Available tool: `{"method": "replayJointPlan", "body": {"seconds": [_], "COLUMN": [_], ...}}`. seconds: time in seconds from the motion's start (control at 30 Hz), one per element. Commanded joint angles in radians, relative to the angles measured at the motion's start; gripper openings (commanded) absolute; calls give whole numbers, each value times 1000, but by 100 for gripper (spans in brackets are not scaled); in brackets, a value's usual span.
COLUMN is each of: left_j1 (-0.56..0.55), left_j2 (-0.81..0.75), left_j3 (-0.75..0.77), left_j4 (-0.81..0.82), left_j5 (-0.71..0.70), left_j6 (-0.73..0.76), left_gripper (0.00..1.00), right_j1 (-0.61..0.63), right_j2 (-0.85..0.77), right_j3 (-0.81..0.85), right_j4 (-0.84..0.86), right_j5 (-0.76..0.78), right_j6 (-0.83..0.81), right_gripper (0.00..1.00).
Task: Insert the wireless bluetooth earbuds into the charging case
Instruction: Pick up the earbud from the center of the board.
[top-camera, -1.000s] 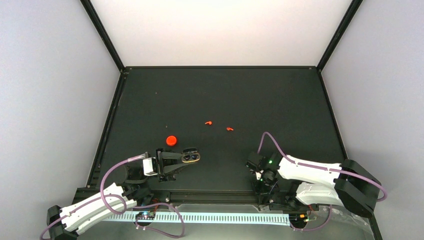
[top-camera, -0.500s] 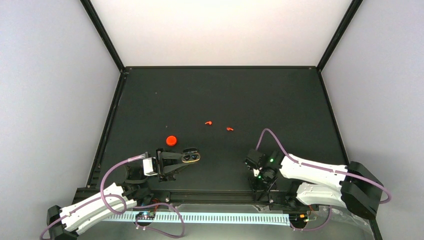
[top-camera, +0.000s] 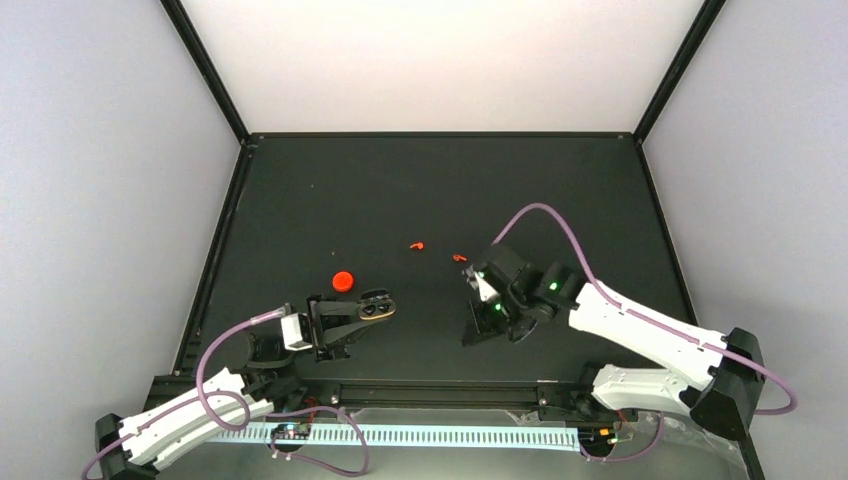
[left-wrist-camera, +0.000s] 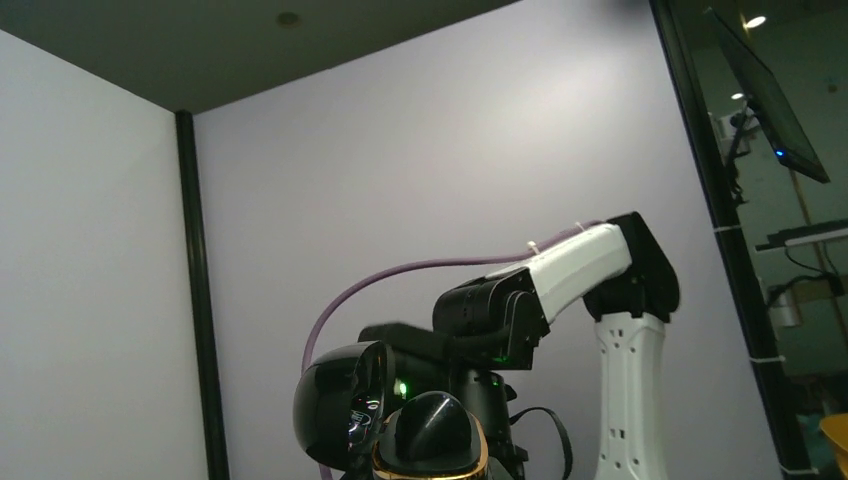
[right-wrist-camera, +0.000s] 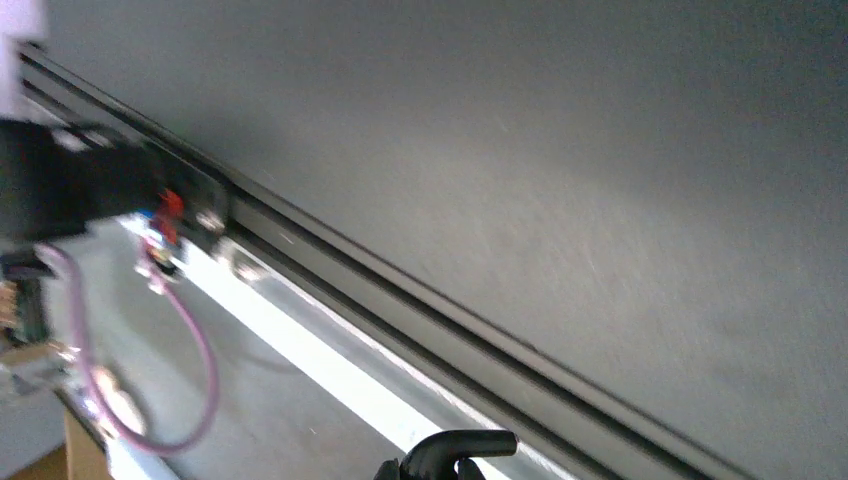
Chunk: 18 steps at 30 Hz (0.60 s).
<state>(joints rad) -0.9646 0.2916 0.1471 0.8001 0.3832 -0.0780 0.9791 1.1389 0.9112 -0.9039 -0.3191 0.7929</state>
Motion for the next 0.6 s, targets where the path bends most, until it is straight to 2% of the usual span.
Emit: {"method": "replayJointPlan", "body": {"seconds": [0.0, 0.13, 0.3, 0.57], "left_j1": [-8, -8, -8, -8], "left_j2": [-28, 11, 134, 283], "left_j3": [31, 41, 58, 107], "left_j4": [-5, 31, 156, 288], "left_j5": [-90, -118, -84, -16], "left_j6": [39, 59, 48, 57], "left_gripper": [2, 2, 2, 2], "right_j1": [-87, -175, -248, -278], "right_j2": [-45, -133, -183, -249], "right_j3": [82, 91, 111, 111], "right_j4": [185, 328, 410, 561], "right_j5": [-36, -132, -293, -489], "right_j6": [-53, -63, -97, -102], "right_gripper": [6, 6, 6, 6]}}
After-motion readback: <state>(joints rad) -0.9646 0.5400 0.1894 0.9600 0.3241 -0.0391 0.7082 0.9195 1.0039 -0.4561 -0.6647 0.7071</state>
